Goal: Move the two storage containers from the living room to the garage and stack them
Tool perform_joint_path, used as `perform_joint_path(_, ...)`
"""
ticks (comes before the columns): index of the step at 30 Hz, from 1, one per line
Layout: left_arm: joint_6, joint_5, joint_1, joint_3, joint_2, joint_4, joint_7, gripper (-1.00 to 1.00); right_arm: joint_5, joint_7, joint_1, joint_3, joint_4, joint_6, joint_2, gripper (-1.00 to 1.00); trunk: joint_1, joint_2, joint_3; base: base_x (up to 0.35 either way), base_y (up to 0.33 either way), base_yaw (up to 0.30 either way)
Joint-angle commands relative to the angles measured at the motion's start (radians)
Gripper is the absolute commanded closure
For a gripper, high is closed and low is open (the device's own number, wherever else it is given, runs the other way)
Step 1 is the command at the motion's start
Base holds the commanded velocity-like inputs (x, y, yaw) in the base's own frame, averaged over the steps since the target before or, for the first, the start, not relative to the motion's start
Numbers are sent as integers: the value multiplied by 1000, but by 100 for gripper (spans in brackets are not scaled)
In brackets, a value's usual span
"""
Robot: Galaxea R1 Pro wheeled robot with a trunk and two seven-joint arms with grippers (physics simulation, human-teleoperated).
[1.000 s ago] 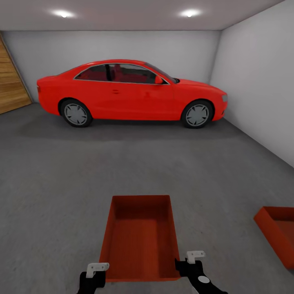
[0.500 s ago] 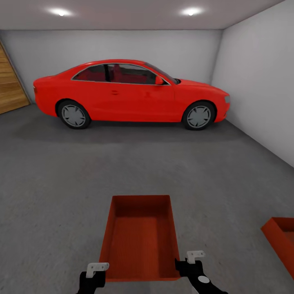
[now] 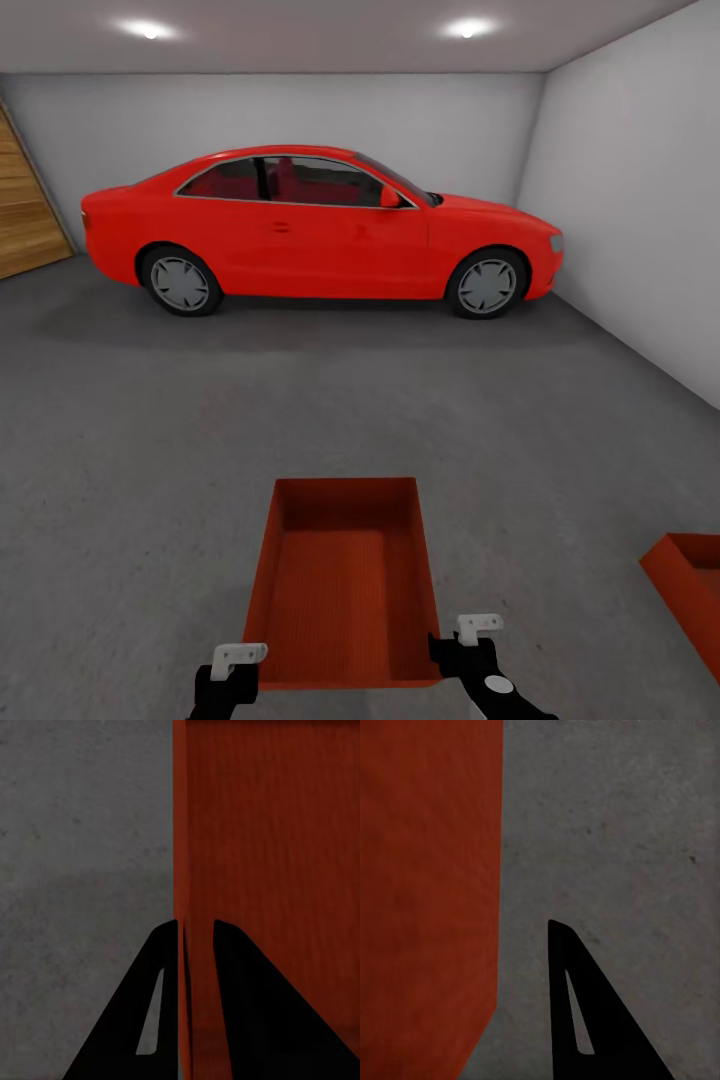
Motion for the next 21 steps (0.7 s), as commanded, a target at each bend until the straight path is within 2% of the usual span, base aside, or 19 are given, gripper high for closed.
perform_joint_path(1, -2, 12, -1, 16, 1, 0, 9, 100, 0, -12, -1, -7, 1, -3, -15, 100, 0, 0, -1, 0, 0, 0)
perform_joint_path(21, -2, 12, -1, 16, 1, 0, 9, 100, 0, -12, -1, -7, 1, -3, -15, 100, 0, 0, -1, 0, 0, -3)
